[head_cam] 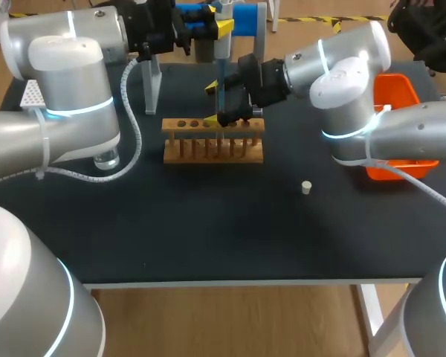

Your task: Invert the test tube, pick up the pipette, mount the tip to pipette, aspirate from beaker and dispense into the tube, eject the tip, return the pipette, and cap with the stopper.

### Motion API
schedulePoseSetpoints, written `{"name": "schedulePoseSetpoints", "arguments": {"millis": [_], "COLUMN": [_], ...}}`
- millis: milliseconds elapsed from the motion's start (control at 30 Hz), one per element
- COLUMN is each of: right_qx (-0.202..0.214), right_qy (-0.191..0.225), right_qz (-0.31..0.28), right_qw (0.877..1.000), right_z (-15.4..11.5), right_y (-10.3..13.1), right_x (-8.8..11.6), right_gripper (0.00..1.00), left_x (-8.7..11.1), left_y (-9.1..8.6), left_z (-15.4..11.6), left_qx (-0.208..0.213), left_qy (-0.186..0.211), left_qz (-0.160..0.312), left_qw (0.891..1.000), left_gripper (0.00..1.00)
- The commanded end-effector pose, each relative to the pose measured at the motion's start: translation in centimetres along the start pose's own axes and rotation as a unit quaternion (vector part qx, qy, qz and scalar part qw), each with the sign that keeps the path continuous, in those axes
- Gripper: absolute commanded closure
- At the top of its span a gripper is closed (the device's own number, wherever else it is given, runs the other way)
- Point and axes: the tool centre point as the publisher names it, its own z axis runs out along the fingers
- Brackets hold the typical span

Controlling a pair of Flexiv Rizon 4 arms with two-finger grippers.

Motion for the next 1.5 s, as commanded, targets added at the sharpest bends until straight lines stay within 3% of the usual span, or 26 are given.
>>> {"name": "schedulePoseSetpoints", "arguments": {"millis": [33,867,1500], "right_qx": [0.003,0.01,0.01], "right_qy": [-0.001,-0.001,-0.001], "right_qz": [-0.001,-0.004,-0.004], "right_qw": [1.0,1.0,1.0], "right_z": [0.2,0.3,0.3], "right_y": [0.0,0.0,0.0], "right_x": [0.1,0.1,0.1], "right_gripper": [0.0,0.0,0.0], "left_x": [0.0,0.0,0.6], "left_y": [0.0,0.0,-1.6], "left_z": [0.0,0.0,0.5], "left_qx": [-0.001,-0.001,-0.016], "left_qy": [-0.001,-0.001,0.002], "left_qz": [0.0,0.0,0.009], "left_qw": [1.0,1.0,1.0], "left_gripper": [1.0,1.0,1.0]}}
